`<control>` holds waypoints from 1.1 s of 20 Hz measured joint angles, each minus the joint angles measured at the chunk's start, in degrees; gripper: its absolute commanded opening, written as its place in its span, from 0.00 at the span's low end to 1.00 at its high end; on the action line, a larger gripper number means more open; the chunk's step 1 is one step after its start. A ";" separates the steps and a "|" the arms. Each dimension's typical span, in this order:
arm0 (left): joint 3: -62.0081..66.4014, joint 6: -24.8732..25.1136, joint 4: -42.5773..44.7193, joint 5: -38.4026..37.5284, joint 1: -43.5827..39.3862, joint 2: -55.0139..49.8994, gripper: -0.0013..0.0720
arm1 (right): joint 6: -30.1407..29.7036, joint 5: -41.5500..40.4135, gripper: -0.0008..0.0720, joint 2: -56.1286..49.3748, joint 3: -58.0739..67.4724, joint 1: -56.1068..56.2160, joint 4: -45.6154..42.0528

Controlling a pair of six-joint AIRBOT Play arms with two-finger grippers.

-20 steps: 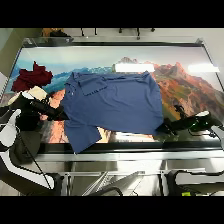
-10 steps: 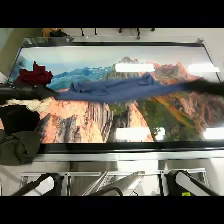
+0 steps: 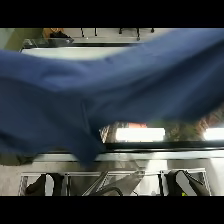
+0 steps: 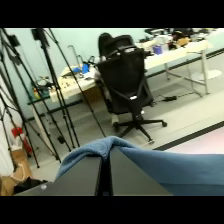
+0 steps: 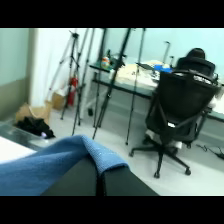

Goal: Fold the shirts.

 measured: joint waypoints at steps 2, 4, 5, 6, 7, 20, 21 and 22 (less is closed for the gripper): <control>-0.46 -0.48 -0.07 -2.01 -2.14 -3.13 0.04 | -0.04 1.53 0.03 -3.19 -0.17 -0.09 1.84; -3.65 -0.72 -0.74 -3.26 -5.90 -7.69 0.04 | -0.20 3.08 0.03 -7.06 -2.91 0.07 3.50; -5.75 -1.07 -0.66 -3.28 -8.24 -10.23 0.04 | -0.17 3.52 0.03 -9.33 -5.44 0.79 3.74; -8.11 -1.38 0.09 -2.86 -11.02 -12.92 0.04 | -0.20 3.54 0.03 -11.50 -8.39 2.19 3.15; -10.88 -2.01 1.88 -1.86 -14.32 -15.89 0.04 | -0.15 3.17 0.03 -13.84 -11.93 4.63 1.49; -6.95 -9.46 18.47 11.21 -30.82 -65.26 0.04 | 6.75 -16.55 0.03 -50.64 -22.88 21.79 -20.13; -3.61 -10.97 20.20 10.27 -31.04 -67.69 0.04 | 8.00 -16.35 0.03 -52.33 -20.48 21.94 -21.77; -0.50 -12.41 22.18 8.85 -31.30 -69.92 0.04 | 9.46 -16.11 0.03 -53.59 -18.27 22.08 -23.61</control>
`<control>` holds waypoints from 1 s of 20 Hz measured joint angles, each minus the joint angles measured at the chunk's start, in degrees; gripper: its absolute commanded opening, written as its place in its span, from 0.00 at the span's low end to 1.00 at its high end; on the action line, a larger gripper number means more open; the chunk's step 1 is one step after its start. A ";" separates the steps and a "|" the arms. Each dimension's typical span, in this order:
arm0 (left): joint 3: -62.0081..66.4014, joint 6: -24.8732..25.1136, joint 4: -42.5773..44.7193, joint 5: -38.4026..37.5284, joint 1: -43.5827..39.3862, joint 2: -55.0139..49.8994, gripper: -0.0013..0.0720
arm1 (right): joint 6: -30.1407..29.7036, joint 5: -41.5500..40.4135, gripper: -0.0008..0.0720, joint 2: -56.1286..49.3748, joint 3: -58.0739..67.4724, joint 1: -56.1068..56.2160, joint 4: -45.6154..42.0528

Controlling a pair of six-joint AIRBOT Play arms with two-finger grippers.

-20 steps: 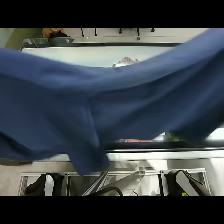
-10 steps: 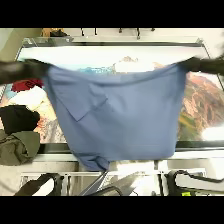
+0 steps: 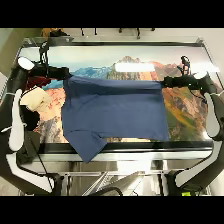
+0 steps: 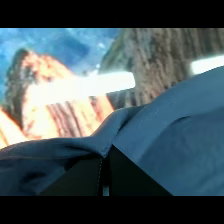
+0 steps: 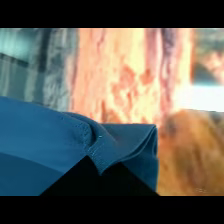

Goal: Fold the shirts.

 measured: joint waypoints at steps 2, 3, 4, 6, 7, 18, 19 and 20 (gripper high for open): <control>4.72 -2.08 2.54 -2.43 -0.44 -2.89 0.04 | 2.21 0.26 0.03 -1.18 2.91 0.15 -2.80; 6.19 -2.80 3.30 -3.32 -0.57 -3.63 0.04 | 2.91 0.52 0.03 -1.36 3.74 0.17 -3.78; 7.32 -3.65 4.00 -4.44 -0.68 -4.22 0.04 | 3.43 1.03 0.03 -1.42 4.39 0.22 -4.52; 8.61 -4.85 5.03 -6.93 -0.79 -4.87 0.04 | 4.20 2.99 0.03 -1.31 5.09 0.31 -5.55; 8.98 -5.31 5.31 -8.24 -0.81 -5.05 0.04 | 4.26 4.35 0.03 -1.05 5.35 0.31 -6.03; 2.71 -15.56 26.10 -13.31 -6.93 -5.60 0.04 | 3.78 9.60 0.03 1.05 -2.75 0.66 -9.79; 1.64 -16.48 28.04 -13.00 -7.43 -5.60 0.04 | 3.78 8.90 0.03 1.09 -3.37 0.70 -9.92; 0.70 -17.31 29.73 -12.57 -7.85 -5.60 0.04 | 3.82 8.15 0.03 1.09 -3.82 0.76 -10.14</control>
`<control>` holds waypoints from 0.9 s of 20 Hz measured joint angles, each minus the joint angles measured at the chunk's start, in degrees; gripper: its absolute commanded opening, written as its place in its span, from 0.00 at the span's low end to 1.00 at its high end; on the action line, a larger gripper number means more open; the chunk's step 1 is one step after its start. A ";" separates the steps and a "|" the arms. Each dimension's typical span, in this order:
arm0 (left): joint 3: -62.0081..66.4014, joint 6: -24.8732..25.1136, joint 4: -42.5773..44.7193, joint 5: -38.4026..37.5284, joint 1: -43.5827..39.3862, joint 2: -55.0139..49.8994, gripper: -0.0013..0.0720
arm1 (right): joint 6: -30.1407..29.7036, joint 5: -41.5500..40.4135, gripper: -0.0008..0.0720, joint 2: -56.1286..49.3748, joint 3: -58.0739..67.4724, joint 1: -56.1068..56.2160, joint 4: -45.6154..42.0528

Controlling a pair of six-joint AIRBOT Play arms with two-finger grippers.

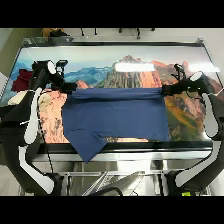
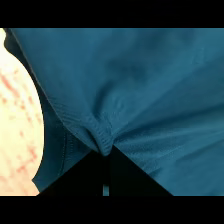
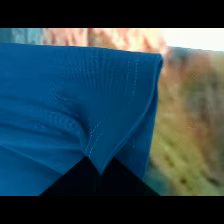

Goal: Fold the shirts.

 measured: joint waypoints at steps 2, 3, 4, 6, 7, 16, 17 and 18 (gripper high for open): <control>-1.38 -1.42 2.21 0.76 -0.48 0.00 0.04 | 0.44 -0.94 0.03 -0.04 -0.57 0.20 -1.05; -1.79 -1.90 2.89 1.16 -0.63 0.00 0.04 | 0.81 -1.09 0.03 -0.13 -0.76 0.48 -1.90; -2.05 -2.29 3.45 1.38 -0.74 0.00 0.04 | 1.05 -1.09 0.03 -0.22 -0.87 0.87 -2.97; -2.40 -2.82 4.07 1.81 -0.85 0.00 0.04 | 1.44 -1.36 0.03 -0.26 -1.01 1.95 -4.46; -2.51 -2.91 4.04 2.03 -0.87 0.00 0.05 | 1.44 -1.44 0.03 -0.31 -1.07 2.54 -5.18; 1.66 -2.47 0.83 -5.14 0.90 0.09 0.98 | 7.37 0.90 0.84 4.55 -1.05 3.63 -14.32; 2.14 -2.47 0.76 -8.00 1.53 0.46 0.98 | 8.79 2.75 0.84 5.75 -1.40 2.69 -15.52; 1.79 -2.45 0.46 -11.04 2.12 1.31 0.98 | 9.84 5.01 0.84 6.82 -2.27 1.60 -15.87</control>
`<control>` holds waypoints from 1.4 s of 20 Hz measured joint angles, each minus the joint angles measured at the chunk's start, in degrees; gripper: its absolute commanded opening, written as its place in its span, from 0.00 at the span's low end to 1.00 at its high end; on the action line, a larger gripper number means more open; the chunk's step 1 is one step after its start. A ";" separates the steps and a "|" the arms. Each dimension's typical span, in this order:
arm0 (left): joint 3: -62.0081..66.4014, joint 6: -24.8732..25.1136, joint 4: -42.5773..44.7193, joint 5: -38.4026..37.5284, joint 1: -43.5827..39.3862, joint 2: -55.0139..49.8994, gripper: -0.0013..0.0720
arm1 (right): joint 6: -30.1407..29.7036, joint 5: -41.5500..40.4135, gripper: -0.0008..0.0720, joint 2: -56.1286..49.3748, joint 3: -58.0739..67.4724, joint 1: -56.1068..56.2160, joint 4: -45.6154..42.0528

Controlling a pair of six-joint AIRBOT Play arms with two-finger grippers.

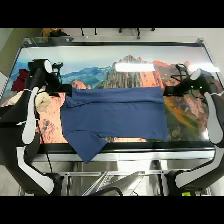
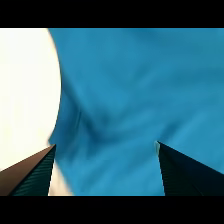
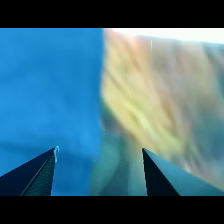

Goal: Fold the shirts.

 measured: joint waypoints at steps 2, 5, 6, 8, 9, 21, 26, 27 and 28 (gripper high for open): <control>-4.42 0.00 -1.09 -4.50 0.83 3.76 0.98 | 1.31 4.74 0.79 2.51 -4.13 -2.75 0.76; -17.88 0.02 -2.08 -6.75 1.36 12.68 0.98 | 1.55 8.76 0.79 7.28 -15.34 -7.37 3.98; -23.32 0.02 -2.43 -6.67 1.44 15.98 0.98 | 0.98 9.25 0.79 8.85 -19.37 -8.90 5.55; -34.95 0.09 -2.95 -5.31 1.60 22.86 0.98 | -1.14 9.55 0.79 11.47 -27.10 -11.69 9.81; -40.13 0.09 -3.15 -4.42 1.62 25.73 0.98 | -2.29 9.57 0.72 12.26 -30.10 -12.52 11.82; -76.61 -1.16 -15.30 17.05 1.68 45.90 0.91 | -8.39 8.04 0.58 13.94 -41.92 -7.37 22.93; -78.79 3.61 -29.68 27.21 1.40 41.46 0.71 | -8.70 7.28 0.58 13.92 -42.16 -5.64 23.54; -78.95 5.73 -33.03 29.09 1.36 39.74 0.48 | -8.70 7.34 0.58 13.94 -42.16 -5.55 23.74; -78.86 7.63 -35.01 30.18 1.33 38.18 0.38 | -8.70 7.37 0.58 13.99 -42.16 -5.44 23.74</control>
